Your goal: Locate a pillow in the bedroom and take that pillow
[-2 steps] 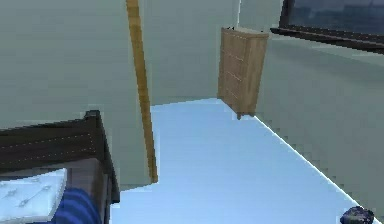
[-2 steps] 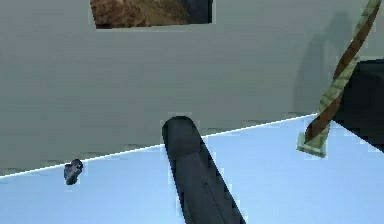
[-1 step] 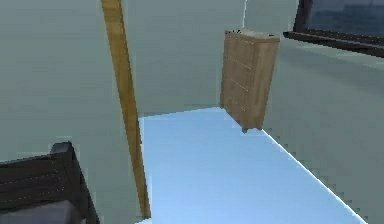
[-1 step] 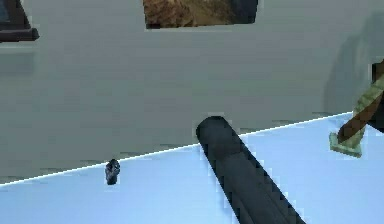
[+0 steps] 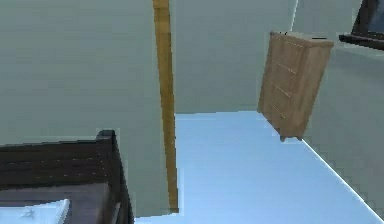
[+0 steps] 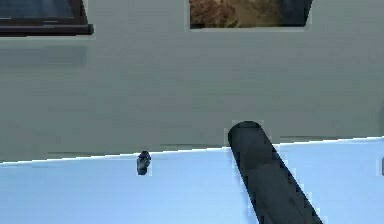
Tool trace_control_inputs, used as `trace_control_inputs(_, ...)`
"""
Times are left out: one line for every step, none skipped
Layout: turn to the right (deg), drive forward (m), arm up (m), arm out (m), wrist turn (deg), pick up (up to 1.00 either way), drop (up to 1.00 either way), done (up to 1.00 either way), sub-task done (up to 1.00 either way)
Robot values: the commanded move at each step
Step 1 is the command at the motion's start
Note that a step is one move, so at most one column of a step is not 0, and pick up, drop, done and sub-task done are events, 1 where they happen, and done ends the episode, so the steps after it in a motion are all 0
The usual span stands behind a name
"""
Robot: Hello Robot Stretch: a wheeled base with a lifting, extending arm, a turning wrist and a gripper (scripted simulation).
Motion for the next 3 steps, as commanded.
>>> trace_control_inputs(0.0, 0.25, 0.0, 0.0, 0.0, 0.0, 0.0, 0.0, 0.0)
trace_control_inputs(-45.0, 0.0, 0.0, 0.0, 0.0, 0.0, 0.0, 0.0, 0.0)
trace_control_inputs(0.0, 0.2, 0.0, 0.0, 0.0, 0.0, 0.0, 0.0, 0.0)
